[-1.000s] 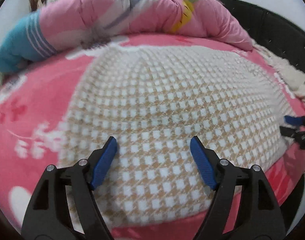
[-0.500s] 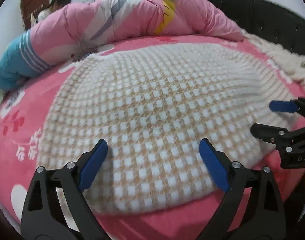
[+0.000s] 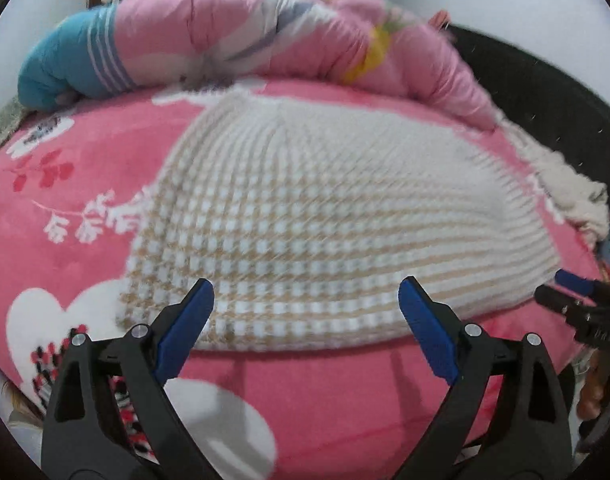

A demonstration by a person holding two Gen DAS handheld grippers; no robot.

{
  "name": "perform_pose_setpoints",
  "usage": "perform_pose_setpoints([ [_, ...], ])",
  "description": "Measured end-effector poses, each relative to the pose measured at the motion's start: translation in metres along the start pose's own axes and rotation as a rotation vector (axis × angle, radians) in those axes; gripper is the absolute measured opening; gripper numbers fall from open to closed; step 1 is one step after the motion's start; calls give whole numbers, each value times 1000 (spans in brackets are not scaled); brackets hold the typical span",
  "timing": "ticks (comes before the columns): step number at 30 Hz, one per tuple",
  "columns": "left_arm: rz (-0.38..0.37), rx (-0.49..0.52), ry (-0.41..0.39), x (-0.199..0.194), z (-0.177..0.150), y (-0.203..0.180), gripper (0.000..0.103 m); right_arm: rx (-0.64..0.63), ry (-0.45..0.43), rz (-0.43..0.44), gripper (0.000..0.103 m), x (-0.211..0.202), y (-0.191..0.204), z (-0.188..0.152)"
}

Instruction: Fold large clothes

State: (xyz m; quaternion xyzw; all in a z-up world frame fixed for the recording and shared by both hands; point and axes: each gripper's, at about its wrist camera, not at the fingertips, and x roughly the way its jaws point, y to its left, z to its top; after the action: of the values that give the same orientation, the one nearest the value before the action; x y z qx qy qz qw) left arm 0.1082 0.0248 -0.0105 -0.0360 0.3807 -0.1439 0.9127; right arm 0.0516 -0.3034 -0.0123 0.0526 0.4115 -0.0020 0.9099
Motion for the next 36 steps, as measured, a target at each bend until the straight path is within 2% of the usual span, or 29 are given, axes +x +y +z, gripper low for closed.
perform_pose_setpoints([
  [3, 5, 14, -59, -31, -3, -10, 95, -35, -77, 1, 96, -26, 14, -7],
  [7, 42, 56, -129, -60, 8, -24, 95, -83, -176, -39, 96, -56, 33, -7],
  [13, 188, 61, -209, -84, 27, -35, 95, -76, -304, -72, 96, -81, 31, 3],
  [15, 233, 43, -224, -87, 27, -40, 95, -49, -324, -54, 96, -87, 28, 3],
  [18, 251, 20, -175, -82, 27, -43, 95, -24, -271, -34, 96, -84, 27, 5],
  [22, 242, -18, -53, -56, 20, -40, 95, -35, -184, -89, 96, -65, 29, 3],
  [25, 251, -22, 17, -39, 12, -40, 95, -30, -131, -79, 96, -55, 30, 1],
  [30, 262, -32, 66, -31, 2, -43, 95, -19, -37, -73, 96, -35, 33, -1],
  [36, 269, -39, 96, -28, 0, -41, 95, -23, -10, -75, 96, -32, 40, -1],
])
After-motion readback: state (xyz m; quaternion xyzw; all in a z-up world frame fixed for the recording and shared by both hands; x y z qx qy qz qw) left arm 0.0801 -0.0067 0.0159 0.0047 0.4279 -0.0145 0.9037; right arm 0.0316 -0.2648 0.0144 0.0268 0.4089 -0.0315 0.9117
